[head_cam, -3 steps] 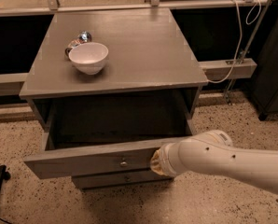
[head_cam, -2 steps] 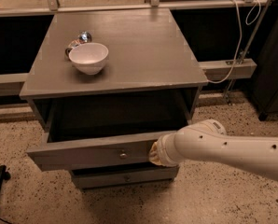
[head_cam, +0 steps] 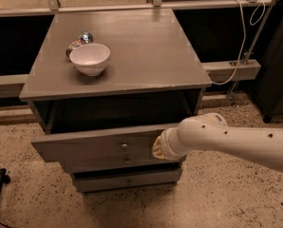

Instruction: Close top drawer

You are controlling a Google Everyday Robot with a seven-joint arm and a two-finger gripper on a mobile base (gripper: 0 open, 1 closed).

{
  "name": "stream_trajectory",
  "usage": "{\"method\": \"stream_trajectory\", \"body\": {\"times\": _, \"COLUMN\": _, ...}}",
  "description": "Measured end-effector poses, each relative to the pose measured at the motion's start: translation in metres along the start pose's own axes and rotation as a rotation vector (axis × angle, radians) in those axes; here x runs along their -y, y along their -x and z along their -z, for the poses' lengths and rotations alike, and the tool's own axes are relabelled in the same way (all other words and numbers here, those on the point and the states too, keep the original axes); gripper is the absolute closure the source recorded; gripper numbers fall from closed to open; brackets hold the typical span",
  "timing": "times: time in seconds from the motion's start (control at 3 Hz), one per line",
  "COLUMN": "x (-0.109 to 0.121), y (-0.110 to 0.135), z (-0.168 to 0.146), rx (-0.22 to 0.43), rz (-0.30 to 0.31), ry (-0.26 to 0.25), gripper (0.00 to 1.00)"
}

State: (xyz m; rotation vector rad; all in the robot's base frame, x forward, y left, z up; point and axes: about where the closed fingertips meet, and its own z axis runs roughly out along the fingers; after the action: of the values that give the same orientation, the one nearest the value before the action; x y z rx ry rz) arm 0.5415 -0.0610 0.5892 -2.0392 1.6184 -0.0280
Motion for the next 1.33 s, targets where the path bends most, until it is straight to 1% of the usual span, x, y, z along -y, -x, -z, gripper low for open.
{"method": "stream_trajectory", "body": {"times": 0.33, "x": 0.018, "y": -0.005, "z": -0.006, "rx": 0.011, "rz": -0.017, "ry": 0.030, "gripper": 1.00}}
{"method": "stream_trajectory", "body": {"times": 0.67, "x": 0.017, "y": -0.004, "z": -0.005, "rx": 0.011, "rz": -0.017, "ry": 0.030, "gripper": 1.00}}
{"method": "stream_trajectory", "body": {"times": 1.0, "x": 0.039, "y": -0.007, "z": -0.008, "rx": 0.024, "rz": -0.023, "ry": 0.015, "gripper": 1.00}}
{"method": "stream_trajectory", "body": {"times": 1.33, "x": 0.049, "y": -0.007, "z": -0.009, "rx": 0.032, "rz": -0.012, "ry": -0.002, "gripper": 1.00}}
